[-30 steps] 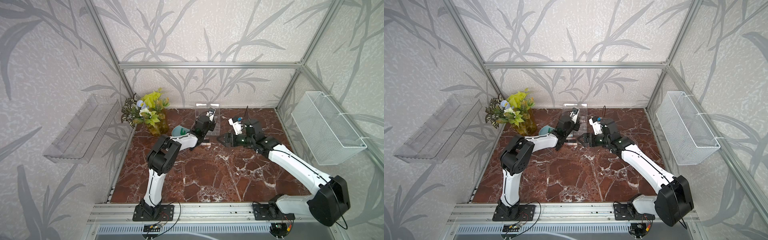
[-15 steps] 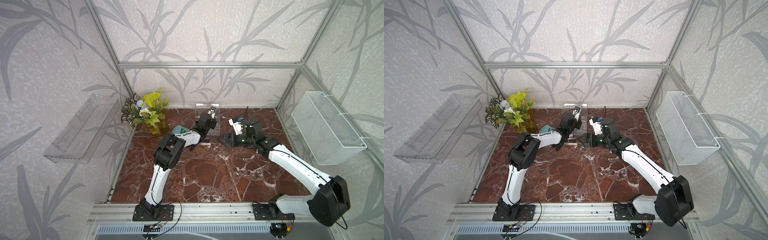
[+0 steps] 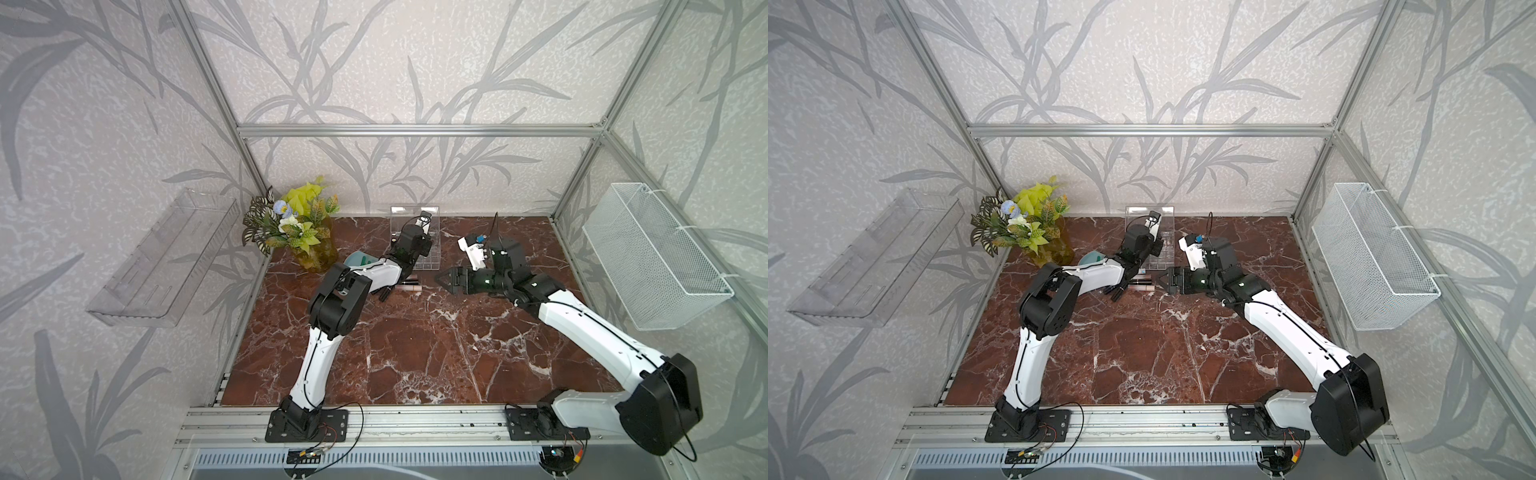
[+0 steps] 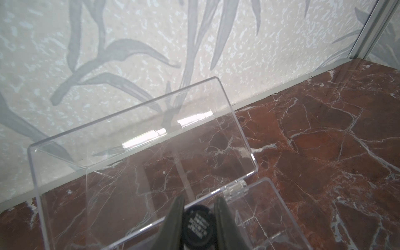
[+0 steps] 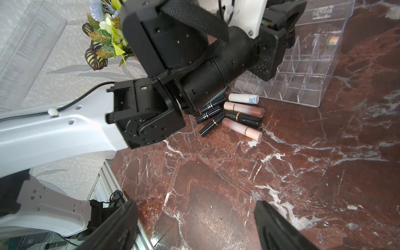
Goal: Arrange the lipsticks in the organizer
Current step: Place the lipstick in the storage box.
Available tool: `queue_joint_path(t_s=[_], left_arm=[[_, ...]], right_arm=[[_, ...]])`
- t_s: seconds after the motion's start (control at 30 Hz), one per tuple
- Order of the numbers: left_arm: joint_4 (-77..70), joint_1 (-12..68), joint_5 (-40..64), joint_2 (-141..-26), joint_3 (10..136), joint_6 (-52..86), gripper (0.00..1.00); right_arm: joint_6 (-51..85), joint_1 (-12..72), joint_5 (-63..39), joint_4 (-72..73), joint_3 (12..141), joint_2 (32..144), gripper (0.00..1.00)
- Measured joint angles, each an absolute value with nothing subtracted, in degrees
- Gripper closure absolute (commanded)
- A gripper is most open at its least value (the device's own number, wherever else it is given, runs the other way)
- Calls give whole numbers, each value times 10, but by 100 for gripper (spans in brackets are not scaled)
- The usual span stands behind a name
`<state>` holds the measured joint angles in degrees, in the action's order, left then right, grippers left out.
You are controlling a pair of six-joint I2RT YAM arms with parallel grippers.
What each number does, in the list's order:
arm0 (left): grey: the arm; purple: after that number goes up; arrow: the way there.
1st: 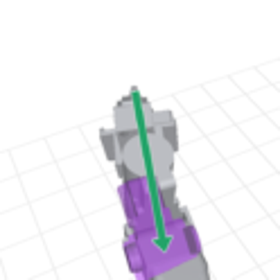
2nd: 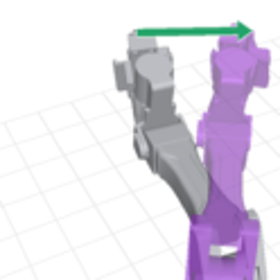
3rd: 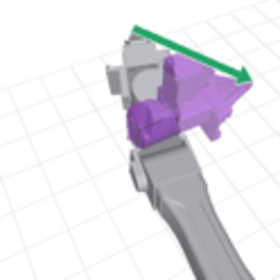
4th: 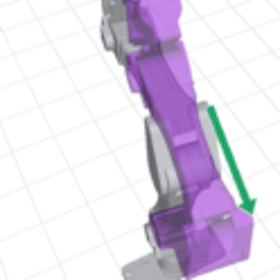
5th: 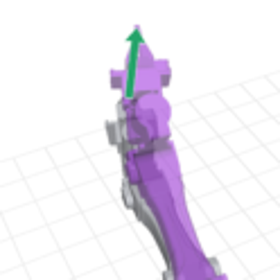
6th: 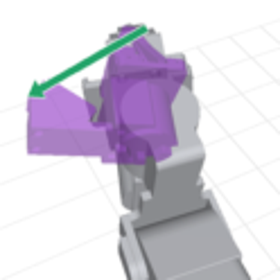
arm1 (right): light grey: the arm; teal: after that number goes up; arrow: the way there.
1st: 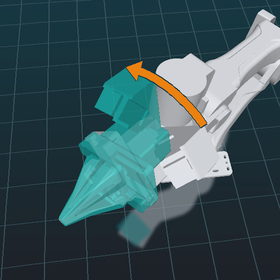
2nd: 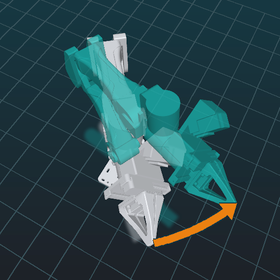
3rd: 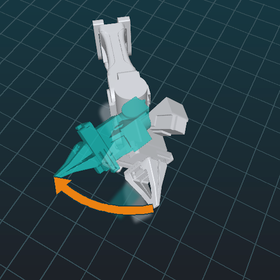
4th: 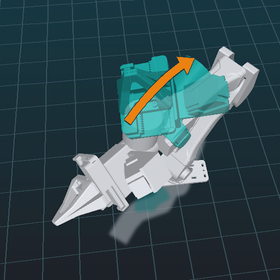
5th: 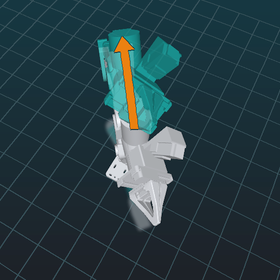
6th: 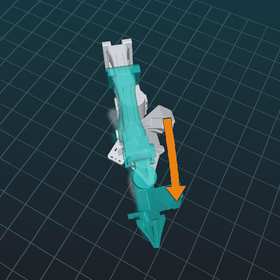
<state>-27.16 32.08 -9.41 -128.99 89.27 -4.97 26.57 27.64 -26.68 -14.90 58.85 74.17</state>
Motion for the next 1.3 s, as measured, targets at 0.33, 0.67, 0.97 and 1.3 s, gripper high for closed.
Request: queue_joint_path(t_s=[0.33, 0.67, 0.97, 1.3], left_arm=[[-256, 321, -107, -1291, 895, -43, 89], [-257, 321, -109, -1291, 894, -38, 54], [-270, 322, -109, -1264, 839, -23, 35], [-329, 314, -126, -1016, 608, 66, 35]], right_arm=[[266, 276, -269, -149, 579, 738, 13], [266, 275, -271, -148, 576, 738, 12], [245, 280, -256, -182, 583, 741, 14], [179, 305, -185, -240, 619, 797, 14]])
